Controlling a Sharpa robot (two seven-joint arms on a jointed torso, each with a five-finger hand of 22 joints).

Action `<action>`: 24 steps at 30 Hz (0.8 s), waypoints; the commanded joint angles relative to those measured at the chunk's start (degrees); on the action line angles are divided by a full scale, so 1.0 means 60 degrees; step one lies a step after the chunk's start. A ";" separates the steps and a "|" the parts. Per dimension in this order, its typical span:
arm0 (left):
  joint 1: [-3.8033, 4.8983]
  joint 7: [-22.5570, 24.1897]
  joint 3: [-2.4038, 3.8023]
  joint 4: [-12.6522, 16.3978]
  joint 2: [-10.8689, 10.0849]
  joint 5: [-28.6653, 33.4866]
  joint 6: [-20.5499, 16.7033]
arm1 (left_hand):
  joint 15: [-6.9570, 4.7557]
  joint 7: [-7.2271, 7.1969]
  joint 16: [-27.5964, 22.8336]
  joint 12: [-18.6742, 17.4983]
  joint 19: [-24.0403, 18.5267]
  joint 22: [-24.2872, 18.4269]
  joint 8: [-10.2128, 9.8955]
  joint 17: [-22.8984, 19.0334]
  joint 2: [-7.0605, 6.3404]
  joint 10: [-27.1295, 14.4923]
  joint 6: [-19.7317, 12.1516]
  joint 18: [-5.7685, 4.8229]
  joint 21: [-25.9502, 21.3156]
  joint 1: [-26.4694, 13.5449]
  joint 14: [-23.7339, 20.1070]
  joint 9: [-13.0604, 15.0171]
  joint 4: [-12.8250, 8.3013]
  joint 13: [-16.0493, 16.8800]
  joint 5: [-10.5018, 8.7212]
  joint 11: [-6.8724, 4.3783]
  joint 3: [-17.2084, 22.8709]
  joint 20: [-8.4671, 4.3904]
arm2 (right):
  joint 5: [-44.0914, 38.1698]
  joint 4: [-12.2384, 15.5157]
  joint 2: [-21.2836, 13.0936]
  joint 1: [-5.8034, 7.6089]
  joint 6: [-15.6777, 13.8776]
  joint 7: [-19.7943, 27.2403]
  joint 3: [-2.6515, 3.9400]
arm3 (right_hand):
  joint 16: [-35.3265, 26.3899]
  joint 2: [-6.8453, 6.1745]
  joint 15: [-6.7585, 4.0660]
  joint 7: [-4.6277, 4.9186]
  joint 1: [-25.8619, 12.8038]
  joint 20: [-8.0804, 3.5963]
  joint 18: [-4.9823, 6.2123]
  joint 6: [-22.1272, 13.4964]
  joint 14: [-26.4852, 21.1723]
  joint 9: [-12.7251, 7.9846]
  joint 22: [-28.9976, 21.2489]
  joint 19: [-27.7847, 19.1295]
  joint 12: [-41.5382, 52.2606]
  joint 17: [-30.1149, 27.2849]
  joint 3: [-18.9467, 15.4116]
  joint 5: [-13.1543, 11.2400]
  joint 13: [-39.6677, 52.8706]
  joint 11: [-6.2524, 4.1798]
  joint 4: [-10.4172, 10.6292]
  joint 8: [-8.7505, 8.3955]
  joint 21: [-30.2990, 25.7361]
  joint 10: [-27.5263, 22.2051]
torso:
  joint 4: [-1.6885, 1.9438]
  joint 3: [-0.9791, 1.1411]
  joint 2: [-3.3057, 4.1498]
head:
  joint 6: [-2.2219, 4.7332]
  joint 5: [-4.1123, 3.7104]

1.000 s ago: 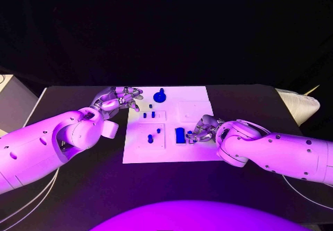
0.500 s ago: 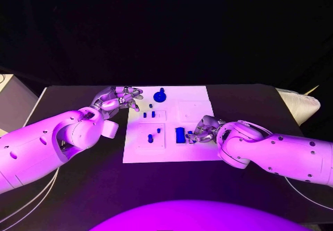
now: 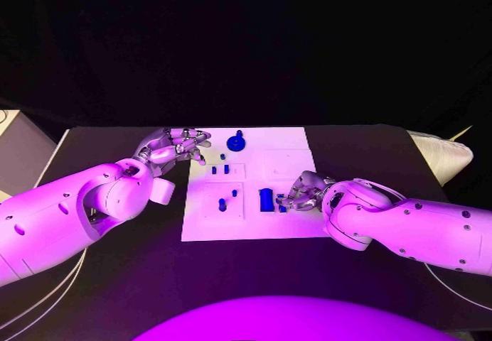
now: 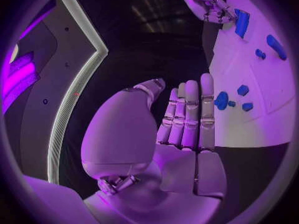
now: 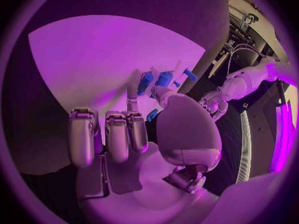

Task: Assemble the parts on the task board

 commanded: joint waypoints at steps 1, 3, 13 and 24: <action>0.0002 0.0046 0.0007 0.0012 0.0008 -0.0016 0.0144 | 0.0060 0.0003 -0.0010 0.0027 0.0063 -0.0008 0.0056 0.0010 0.0020 -0.0068 -0.0063 0.0134 -0.0027 0.0040 0.0012 -0.0009 0.0058 0.0011 -0.0006 0.0029 0.0004 -0.0033 | -0.0153 0.0041 -0.0028 -0.0009 0.0100 -0.0005 0.0000 | 0.0061 -0.0013 -0.0074 -0.0024 -0.0071 -0.0062 -0.0194 0.0076 0.0997 0.0006 0.1938 0.0759 0.0023 0.2514 -0.0050 -0.0007 0.2371 -0.0064 -0.0029 0.0039 0.0035 0.0847 | 0.0005 -0.0002 0.0006 | 0.0008 -0.0008; 0.0002 0.0045 0.0007 0.0011 0.0009 -0.0016 0.0146 | 0.0060 0.0003 -0.0010 0.0027 0.0063 -0.0008 0.0056 0.0010 0.0020 -0.0068 -0.0063 0.0134 -0.0027 0.0040 0.0012 -0.0009 0.0058 0.0011 -0.0006 0.0029 0.0004 -0.0033 | -0.0149 0.0058 -0.0055 -0.0009 0.0123 0.0026 0.0000 | 0.0061 -0.0009 -0.0076 -0.0026 -0.0071 -0.0063 -0.0197 0.0076 0.0997 0.0005 0.1945 0.0762 0.0027 0.2514 -0.0048 0.0003 0.2373 -0.0066 -0.0035 0.0040 0.0048 0.0849 | 0.0010 -0.0004 0.0005 | 0.0010 -0.0011; 0.0000 0.0028 0.0007 0.0003 -0.0003 -0.0022 0.0143 | 0.0063 0.0004 -0.0012 0.0027 0.0077 -0.0025 0.0061 0.0012 0.0037 -0.0079 -0.0072 0.0133 -0.0050 0.0055 0.0009 -0.0013 0.0091 0.0010 -0.0003 0.0030 -0.0013 -0.0033 | 0.0139 0.0253 -0.0298 -0.0065 0.0402 0.0411 0.0001 | 0.0061 -0.0356 -0.0081 -0.0021 0.0785 -0.0076 -0.0190 0.0028 0.0997 -0.0026 0.1948 0.0756 -0.0021 0.2514 -0.0230 -0.0993 0.2355 -0.0066 -0.0157 0.0090 0.0011 0.0831 | -0.0007 0.0003 0.0007 | -0.0006 0.0020; -0.0003 0.0000 0.0007 -0.0004 0.0004 -0.0035 0.0157 | 0.0063 0.0004 -0.0012 0.0027 0.0077 -0.0025 0.0061 0.0012 0.0037 -0.0079 -0.0072 0.0133 -0.0050 0.0055 0.0009 -0.0013 0.0091 0.0010 -0.0003 0.0030 -0.0013 -0.0033 | 0.0203 0.0045 -0.0249 -0.0092 0.0400 0.0432 0.0002 | 0.0061 -0.0137 -0.0082 -0.0029 0.1012 -0.0075 -0.0196 0.0050 0.0997 -0.0054 0.1970 0.0762 -0.0015 0.2514 -0.0485 -0.1500 0.2359 -0.0071 -0.0081 0.0118 0.0033 0.0835 | 0.0006 -0.0010 0.0005 | 0.0016 -0.0028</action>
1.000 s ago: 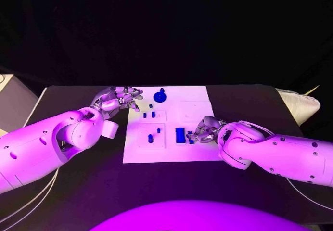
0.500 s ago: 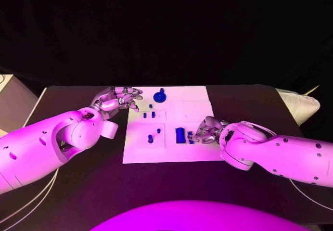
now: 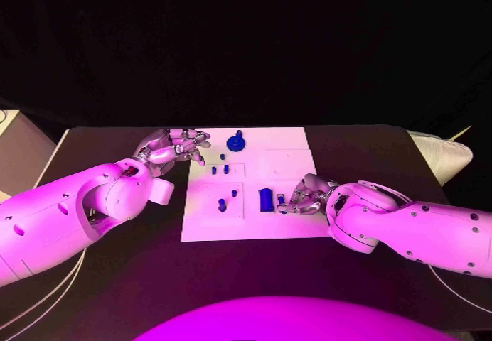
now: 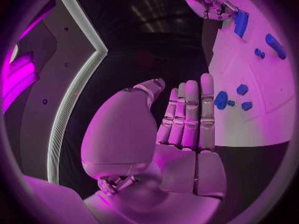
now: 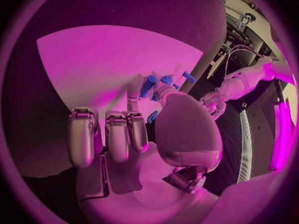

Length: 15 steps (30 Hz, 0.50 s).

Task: Assemble the parts on the task board

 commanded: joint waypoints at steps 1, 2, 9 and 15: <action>-0.0001 0.0028 0.0007 0.0010 0.0015 -0.0030 0.0153 | 0.0063 0.0004 -0.0012 0.0027 0.0044 -0.0009 0.0062 0.0014 0.0038 -0.0045 -0.0072 0.0134 -0.0050 0.0055 0.0009 -0.0015 0.0050 0.0012 -0.0003 -0.0003 0.0028 0.0001 | 0.0037 -0.0093 0.0036 -0.0020 0.0195 0.0119 -0.0009 | 0.0061 0.0060 -0.0081 -0.0001 0.0072 -0.0075 -0.0195 0.0021 0.0997 -0.0012 0.1973 0.0762 -0.0015 0.2514 -0.0036 -0.0039 0.2361 -0.0038 -0.0001 0.0043 0.0041 0.0869 | 0.0011 -0.0011 -0.0004 | 0.0009 -0.0020; -0.0001 0.0027 0.0007 0.0010 0.0018 -0.0030 0.0155 | 0.0064 0.0005 -0.0013 0.0028 0.0052 -0.0017 0.0065 0.0015 0.0051 -0.0049 -0.0076 0.0134 -0.0062 0.0065 0.0008 -0.0016 0.0067 0.0012 -0.0002 -0.0003 0.0021 0.0001 | 0.0040 -0.0129 0.0052 -0.0021 0.0195 0.0119 -0.0009 | 0.0061 0.0080 -0.0082 -0.0001 0.0084 -0.0075 -0.0195 0.0023 0.0997 -0.0013 0.1972 0.0761 -0.0017 0.2514 -0.0030 -0.0051 0.2361 -0.0040 -0.0001 0.0045 0.0038 0.0868 | 0.0017 -0.0013 -0.0003 | 0.0010 -0.0023; -0.0002 0.0018 0.0006 0.0006 0.0024 -0.0031 0.0155 | 0.0065 0.0006 -0.0014 0.0027 0.0058 -0.0023 0.0067 0.0016 0.0062 -0.0054 -0.0079 0.0133 -0.0070 0.0063 0.0008 -0.0018 0.0086 0.0011 -0.0002 0.0000 0.0014 0.0001 | 0.0088 -0.0312 0.0141 -0.0022 0.0200 0.0126 -0.0009 | 0.0061 0.0260 -0.0094 -0.0018 0.0295 -0.0082 -0.0196 0.0039 0.0997 -0.0022 0.1981 0.0764 0.0003 0.2514 0.0063 -0.0335 0.2371 -0.0053 -0.0034 0.0073 0.0044 0.0878 | 0.0015 -0.0018 -0.0005 | 0.0017 -0.0013; -0.0004 0.0014 0.0006 0.0000 0.0038 -0.0032 0.0159 | 0.0066 0.0007 -0.0014 0.0027 0.0062 -0.0028 0.0069 0.0016 0.0072 -0.0058 -0.0082 0.0133 -0.0076 0.0061 0.0008 -0.0019 0.0101 0.0011 -0.0002 0.0001 0.0009 0.0002 | 0.0101 -0.0499 0.0256 -0.0022 0.0085 0.0148 -0.0008 | 0.0061 0.0326 -0.0094 -0.0014 0.0266 -0.0084 -0.0198 0.0049 0.0997 -0.0025 0.1985 0.0766 0.0006 0.2514 0.0072 -0.0402 0.2372 -0.0051 0.0008 0.0083 0.0050 0.0879 | 0.0008 -0.0018 -0.0001 | 0.0029 -0.0026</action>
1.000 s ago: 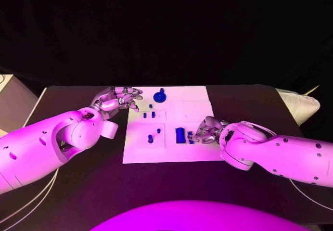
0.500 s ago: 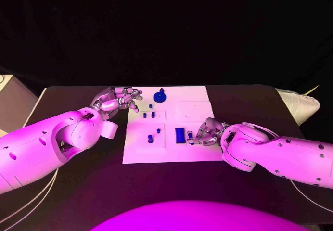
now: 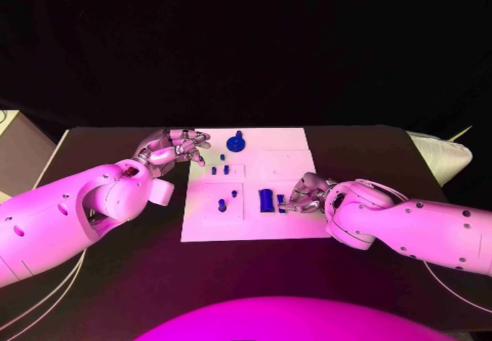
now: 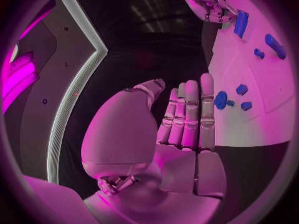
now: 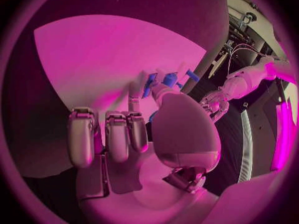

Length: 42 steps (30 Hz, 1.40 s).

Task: Assemble the parts on the task board

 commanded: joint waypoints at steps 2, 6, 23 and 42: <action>-0.0001 0.0035 0.0006 0.0007 0.0031 -0.0026 0.0156 | 0.0066 0.0007 -0.0014 0.0027 0.0062 -0.0007 0.0028 0.0009 0.0034 -0.0058 -0.0081 0.0133 -0.0039 0.0023 0.0007 -0.0011 0.0048 0.0011 -0.0002 0.0001 0.0009 0.0002 | 0.0008 -0.0158 0.0070 -0.0021 0.0041 0.0059 -0.0012 | 0.0061 -0.0011 -0.0094 0.0003 -0.0100 -0.0084 -0.0196 0.0035 0.0997 -0.0023 0.1983 0.0764 0.0011 0.2514 0.0027 -0.0073 0.2375 -0.0051 0.0062 -0.0009 0.0042 0.0881 | 0.0000 -0.0004 0.0004 | 0.0013 -0.0017; -0.0003 0.0034 0.0006 0.0003 0.0034 -0.0026 0.0155 | 0.0068 0.0008 -0.0014 0.0028 0.0068 -0.0014 0.0031 0.0010 0.0050 -0.0062 -0.0084 0.0133 -0.0048 0.0021 0.0008 -0.0013 0.0070 0.0011 -0.0002 0.0002 0.0002 0.0002 | 0.0012 -0.0274 0.0129 -0.0021 0.0031 0.0104 -0.0011 | 0.0061 -0.0003 -0.0094 0.0004 -0.0112 -0.0084 -0.0198 0.0038 0.0997 -0.0023 0.1988 0.0766 0.0011 0.2514 0.0025 -0.0080 0.2376 -0.0051 0.0067 -0.0006 0.0052 0.0881 | 0.0013 -0.0003 0.0005 | 0.0017 -0.0027; -0.0017 0.0090 0.0006 -0.0051 0.0050 -0.0019 0.0131 | 0.0071 0.0009 -0.0014 0.0033 0.0089 -0.0037 0.0040 0.0014 0.0104 -0.0070 -0.0096 0.0132 -0.0081 0.0021 0.0009 -0.0018 0.0144 0.0012 0.0003 0.0004 -0.0019 0.0005 | 0.0560 -0.0213 -0.0088 -0.0022 -0.1055 0.1084 0.0015 | 0.0061 -0.0211 -0.0028 0.0101 -0.0403 -0.0050 -0.0156 -0.0259 0.0997 -0.0077 0.1908 0.0717 -0.0317 0.2514 -0.1036 -0.0022 0.2235 0.0033 0.0093 -0.0032 -0.0176 0.0734 | -0.0025 0.0007 -0.0021 | 0.0082 -0.0001; -0.0029 0.0702 0.0006 -0.1263 0.0784 0.0327 -0.0369 | 0.0250 0.0035 -0.0743 0.0035 -0.0503 -0.0470 0.0089 -0.0265 -0.0032 -0.0230 -0.0317 0.0085 -0.0937 0.0420 -0.0952 -0.0103 0.0423 -0.0005 0.0007 0.0079 -0.0398 0.0165 | 0.5410 -0.1905 0.0084 0.0174 -0.2616 0.7008 0.0153 | -0.1281 0.0820 0.0398 0.0657 0.0593 0.0376 0.0659 -0.1532 0.0341 -0.0254 -0.0287 -0.0483 -0.3540 0.0511 -0.3055 0.0488 0.0659 0.0531 0.0069 -0.0553 -0.5029 -0.1225 | -0.0113 -0.0175 -0.0549 | 0.0453 0.0068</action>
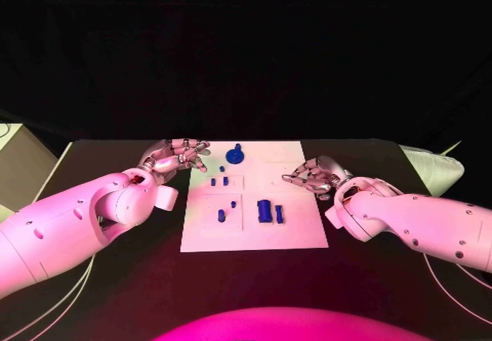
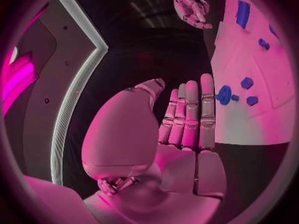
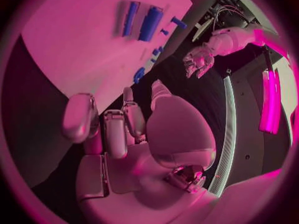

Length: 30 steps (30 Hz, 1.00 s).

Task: Assemble the parts on the task board

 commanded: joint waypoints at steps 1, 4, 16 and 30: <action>0.0002 0.0548 0.0010 -0.0290 0.0180 0.0247 -0.0286 | 0.0105 0.0025 -0.0516 0.0004 -0.0361 -0.0262 0.0082 -0.0239 0.0007 -0.0124 -0.0073 0.0084 -0.0501 0.0155 -0.0432 -0.0025 0.0094 -0.0030 0.0005 0.0048 -0.0133 0.0094 | 0.2326 -0.0529 0.0100 0.0089 -0.0139 0.2683 0.0029 | -0.1004 0.0088 0.0133 0.0044 0.0599 0.0090 0.0414 -0.0158 -0.0023 0.0011 -0.1025 -0.0757 -0.1630 -0.0239 -0.0104 0.0124 0.0119 0.0106 -0.0003 -0.0013 -0.2546 -0.1150 | -0.0040 -0.0085 -0.0243 | 0.0140 0.0036; 0.0003 0.0763 0.0015 -0.0677 0.0382 0.0356 -0.0470 | 0.0285 0.0048 -0.1517 -0.0240 -0.0809 -0.0751 0.0135 -0.0674 0.0044 -0.0202 -0.0167 0.0054 -0.1356 0.0301 -0.0913 -0.0071 0.0130 -0.0225 0.0014 0.0132 -0.0218 0.0297 | 0.3348 -0.1189 0.0259 0.0218 0.0197 0.3431 0.0045 | -0.3077 0.0233 0.0278 0.0173 0.1374 0.0241 0.0843 -0.0424 -0.1201 -0.0032 -0.2970 -0.1811 -0.4572 -0.2392 -0.0136 0.0144 -0.1739 0.0240 -0.0019 0.0054 -0.6044 -0.3179 | -0.0056 -0.0105 -0.0354 | 0.0289 0.0066; 0.0012 0.1372 0.0028 -0.2051 0.1129 0.0908 -0.1183 | 0.0948 -0.0401 -0.6161 -0.2577 -0.1013 -0.3226 -0.0596 -0.1943 0.0259 -0.0578 -0.0725 0.0114 -0.4869 0.0595 -0.1047 -0.0739 0.0099 -0.1322 0.0053 0.0647 -0.0575 0.1068 | 0.5803 -0.2842 0.0796 0.0377 0.1739 0.4880 0.0117 | -1.1011 -0.0049 0.1368 0.0729 0.3311 0.1402 0.0877 -0.0412 -0.4374 -0.1250 -0.8493 -0.4069 -1.0126 -0.7438 0.1777 -0.0696 -0.9745 0.1023 -0.0034 -0.1323 -0.9235 -0.3388 | -0.0050 -0.0017 -0.0609 | 0.0826 0.0216; 0.0722 0.1594 -0.1097 -0.0710 0.0942 0.1240 -0.2702 | -0.0653 -0.1773 -0.9604 -0.3873 -0.8890 -0.5427 -0.2493 -0.4110 0.1949 -0.9514 -0.8410 -0.1617 -0.6694 -1.3685 -0.8519 -0.2824 -0.2599 -0.1931 -0.2145 -0.1201 -0.3845 -0.1579 | 0.6720 -0.0929 0.0509 -0.0091 -0.0294 0.5158 0.0761 | -1.4041 0.0673 0.0406 -0.1143 -1.1434 -0.0617 -0.0897 -0.8576 -1.4004 -0.4097 -1.2491 -1.3818 -1.1795 -1.2486 0.0244 -0.1370 -1.2491 -0.0333 -0.2772 -0.3821 -0.9828 -1.3236 | 0.0004 0.0221 -0.0653 | 0.1626 0.0064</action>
